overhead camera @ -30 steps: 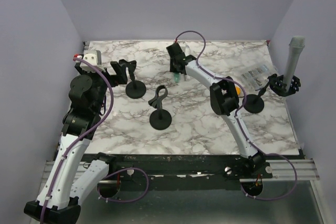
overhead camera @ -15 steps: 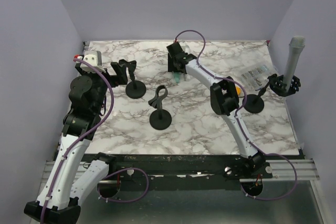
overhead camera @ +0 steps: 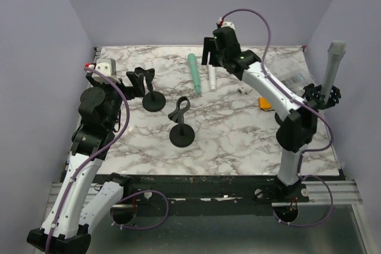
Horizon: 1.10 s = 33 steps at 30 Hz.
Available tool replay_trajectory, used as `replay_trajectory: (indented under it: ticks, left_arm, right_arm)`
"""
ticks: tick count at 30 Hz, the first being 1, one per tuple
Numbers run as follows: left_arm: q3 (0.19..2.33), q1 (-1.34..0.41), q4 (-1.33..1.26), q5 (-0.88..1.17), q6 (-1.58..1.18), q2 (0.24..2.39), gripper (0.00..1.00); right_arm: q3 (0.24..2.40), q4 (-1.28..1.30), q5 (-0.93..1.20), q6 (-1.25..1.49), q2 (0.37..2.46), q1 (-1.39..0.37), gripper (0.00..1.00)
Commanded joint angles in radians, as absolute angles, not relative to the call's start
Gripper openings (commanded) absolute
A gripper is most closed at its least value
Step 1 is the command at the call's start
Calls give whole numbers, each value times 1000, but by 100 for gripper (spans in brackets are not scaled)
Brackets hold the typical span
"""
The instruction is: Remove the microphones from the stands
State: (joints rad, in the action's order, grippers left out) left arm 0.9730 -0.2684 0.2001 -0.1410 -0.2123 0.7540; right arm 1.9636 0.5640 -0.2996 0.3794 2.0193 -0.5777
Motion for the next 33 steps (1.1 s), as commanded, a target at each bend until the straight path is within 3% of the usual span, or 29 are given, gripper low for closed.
replay_trajectory:
  ticks: [1, 10, 14, 21, 24, 29, 33]
  left_arm:
    - [962, -285, 173, -132, -199, 733, 99]
    - [960, -290, 167, -112, -209, 713, 99]
    - [957, -291, 164, -100, -216, 704, 99]
    - [953, -292, 158, -93, -222, 686, 98]
    - [953, -292, 159, -82, -228, 687, 99]
    - [953, -297, 157, -67, -239, 688, 99]
    - [953, -308, 157, -63, -242, 690, 98]
  right_arm:
    - [1763, 473, -240, 342, 1795, -584, 73]
    - [1281, 144, -323, 188, 1144, -584, 74]
    - [1174, 112, -538, 143, 967, -584, 74]
    - [1240, 270, -1115, 78, 986, -584, 75]
    - [1272, 276, -1263, 11, 1022, -583, 74]
    - [1243, 228, -1386, -99, 1004, -566, 71]
    - [1173, 161, -1319, -129, 1016, -416, 71]
